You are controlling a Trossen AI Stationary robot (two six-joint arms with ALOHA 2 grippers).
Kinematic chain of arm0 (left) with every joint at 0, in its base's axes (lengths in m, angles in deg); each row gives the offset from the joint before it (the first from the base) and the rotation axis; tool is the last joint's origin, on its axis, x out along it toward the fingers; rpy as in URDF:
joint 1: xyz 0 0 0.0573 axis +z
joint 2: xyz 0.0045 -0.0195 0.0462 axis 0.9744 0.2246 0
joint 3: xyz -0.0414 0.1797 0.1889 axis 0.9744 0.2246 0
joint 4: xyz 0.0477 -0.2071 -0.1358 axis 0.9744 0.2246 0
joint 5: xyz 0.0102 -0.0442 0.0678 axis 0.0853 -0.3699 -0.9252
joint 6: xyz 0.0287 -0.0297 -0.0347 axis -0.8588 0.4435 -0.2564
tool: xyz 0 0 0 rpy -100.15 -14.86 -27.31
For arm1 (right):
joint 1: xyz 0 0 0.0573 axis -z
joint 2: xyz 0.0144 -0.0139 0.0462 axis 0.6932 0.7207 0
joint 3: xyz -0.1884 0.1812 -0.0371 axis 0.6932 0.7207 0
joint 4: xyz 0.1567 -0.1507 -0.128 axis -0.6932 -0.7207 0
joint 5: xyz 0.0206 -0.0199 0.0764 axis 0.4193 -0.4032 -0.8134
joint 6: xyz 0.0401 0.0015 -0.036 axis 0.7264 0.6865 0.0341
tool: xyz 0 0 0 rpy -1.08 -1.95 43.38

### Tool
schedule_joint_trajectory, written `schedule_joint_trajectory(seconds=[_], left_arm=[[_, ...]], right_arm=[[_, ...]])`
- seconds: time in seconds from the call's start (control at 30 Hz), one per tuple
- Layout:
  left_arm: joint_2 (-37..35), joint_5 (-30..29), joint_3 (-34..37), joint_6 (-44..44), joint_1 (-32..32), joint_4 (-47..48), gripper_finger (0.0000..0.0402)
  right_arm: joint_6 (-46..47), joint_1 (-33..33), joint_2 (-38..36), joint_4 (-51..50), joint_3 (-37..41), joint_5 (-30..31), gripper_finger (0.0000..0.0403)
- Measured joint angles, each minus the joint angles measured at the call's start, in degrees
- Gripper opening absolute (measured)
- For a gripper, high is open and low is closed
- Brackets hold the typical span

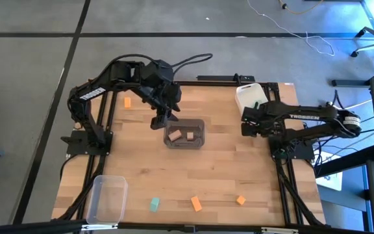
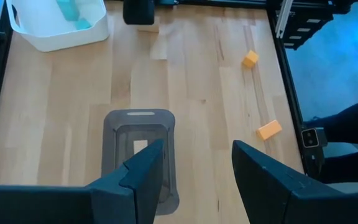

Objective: Sort & place blocks by color
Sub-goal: Put the brown block into the black bin

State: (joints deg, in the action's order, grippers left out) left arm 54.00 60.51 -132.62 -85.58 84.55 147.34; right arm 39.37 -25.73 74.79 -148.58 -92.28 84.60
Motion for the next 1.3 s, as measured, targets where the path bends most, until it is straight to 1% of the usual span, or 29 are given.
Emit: schedule_joint_trajectory(seconds=[0.1, 0.37, 0.53, 0.7, 0.83, 0.97, 1.07, 1.3], left_arm=[[0.0, 0.0, 0.0, 0.0, 0.0, 0.2, 0.0179], [0.0, 0.0, 0.0, 0.0, 0.0, 0.3, 0.0179], [0.0, 0.1, 0.0, -1.3, 0.0, 0.3, 0.0179], [0.0, 0.1, 0.0, -1.3, 0.0, 0.3, 0.0179], [0.0, 0.1, 0.0, -1.4, 0.0, 0.3, 0.0179], [0.0, 0.2, 0.0, -1.4, 0.0, 0.3, 0.0179], [0.0, 0.2, 0.0, -1.4, 0.0, 0.3, 0.0179], [0.0, 0.2, 0.0, -1.4, 0.0, 0.3, 0.0179]], right_arm=[[-0.5, 0.0, 2.2, 0.7, 0.0, 1.5, 0.0184], [-0.3, 0.0, 8.0, 1.2, 0.0, 0.2, 0.0184], [-0.5, 0.0, 11.7, 2.8, 0.0, 0.9, 0.0184], [-0.7, 0.0, 15.8, 5.2, 0.0, 1.0, 0.0184], [-2.7, 0.0, 18.7, 10.0, 0.0, 0.9, 0.0184], [-6.7, 0.0, 20.1, 17.0, -0.1, -0.4, 0.0184], [-6.8, 0.1, 20.2, 18.4, 0.0, -0.8, 0.0184], [-6.8, 0.1, 20.2, 18.2, 0.0, -0.9, 0.0183]])
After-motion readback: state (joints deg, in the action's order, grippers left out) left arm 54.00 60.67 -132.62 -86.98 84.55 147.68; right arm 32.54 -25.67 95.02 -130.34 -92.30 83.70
